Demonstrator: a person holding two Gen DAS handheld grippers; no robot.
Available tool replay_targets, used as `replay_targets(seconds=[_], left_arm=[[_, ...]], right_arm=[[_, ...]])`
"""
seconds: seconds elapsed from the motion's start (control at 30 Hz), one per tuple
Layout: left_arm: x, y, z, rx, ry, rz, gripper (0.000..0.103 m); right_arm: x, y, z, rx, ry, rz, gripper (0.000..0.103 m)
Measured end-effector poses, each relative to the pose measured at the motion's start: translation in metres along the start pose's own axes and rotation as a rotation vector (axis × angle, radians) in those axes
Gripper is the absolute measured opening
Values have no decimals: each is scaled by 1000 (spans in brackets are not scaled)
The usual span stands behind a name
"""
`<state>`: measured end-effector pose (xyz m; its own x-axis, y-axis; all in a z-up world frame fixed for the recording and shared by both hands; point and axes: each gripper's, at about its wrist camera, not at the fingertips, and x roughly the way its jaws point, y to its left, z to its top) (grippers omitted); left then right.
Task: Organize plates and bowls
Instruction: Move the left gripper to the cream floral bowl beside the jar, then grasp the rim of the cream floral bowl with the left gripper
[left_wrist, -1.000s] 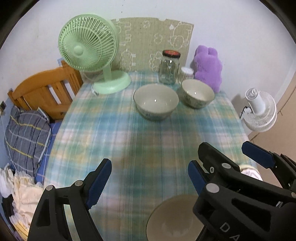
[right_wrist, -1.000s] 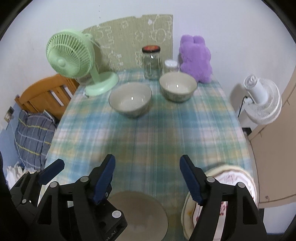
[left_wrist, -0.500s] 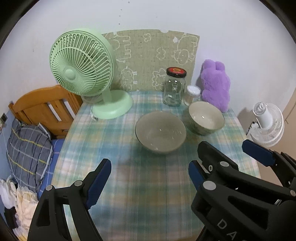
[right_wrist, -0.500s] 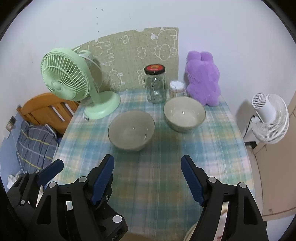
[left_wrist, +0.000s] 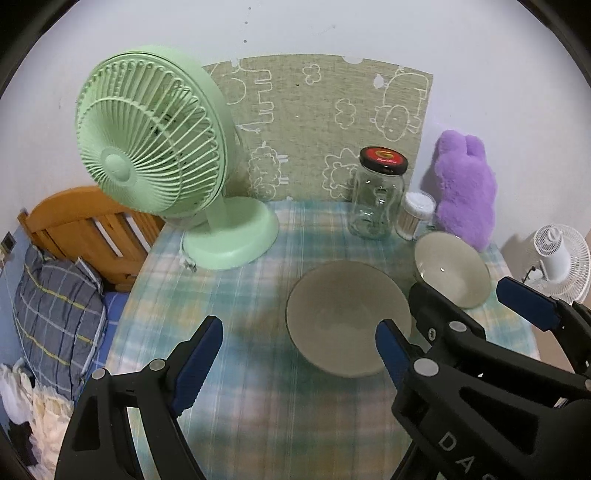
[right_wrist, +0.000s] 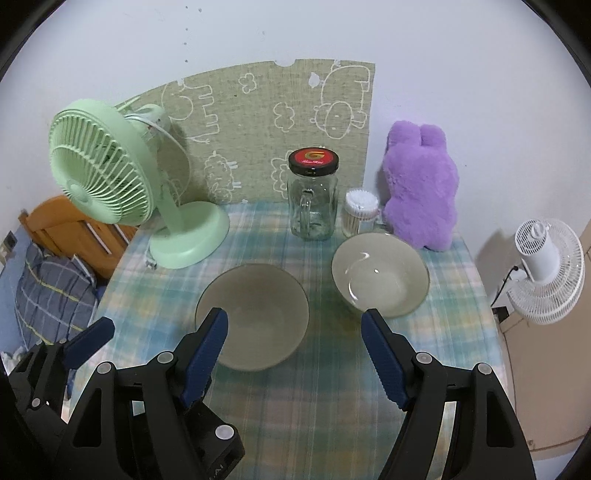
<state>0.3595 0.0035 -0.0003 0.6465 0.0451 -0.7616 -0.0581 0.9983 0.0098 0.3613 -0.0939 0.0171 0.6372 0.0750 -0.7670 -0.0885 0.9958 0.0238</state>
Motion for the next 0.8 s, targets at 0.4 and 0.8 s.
replay_targets(seconds=[0.4, 0.8], left_arm=[[64, -3, 17, 20, 17, 7, 71], [115, -7, 4, 9, 98, -2, 43]], right_arm=[[64, -7, 18, 50, 9, -7, 65], [123, -8, 6, 59, 104, -15, 47]])
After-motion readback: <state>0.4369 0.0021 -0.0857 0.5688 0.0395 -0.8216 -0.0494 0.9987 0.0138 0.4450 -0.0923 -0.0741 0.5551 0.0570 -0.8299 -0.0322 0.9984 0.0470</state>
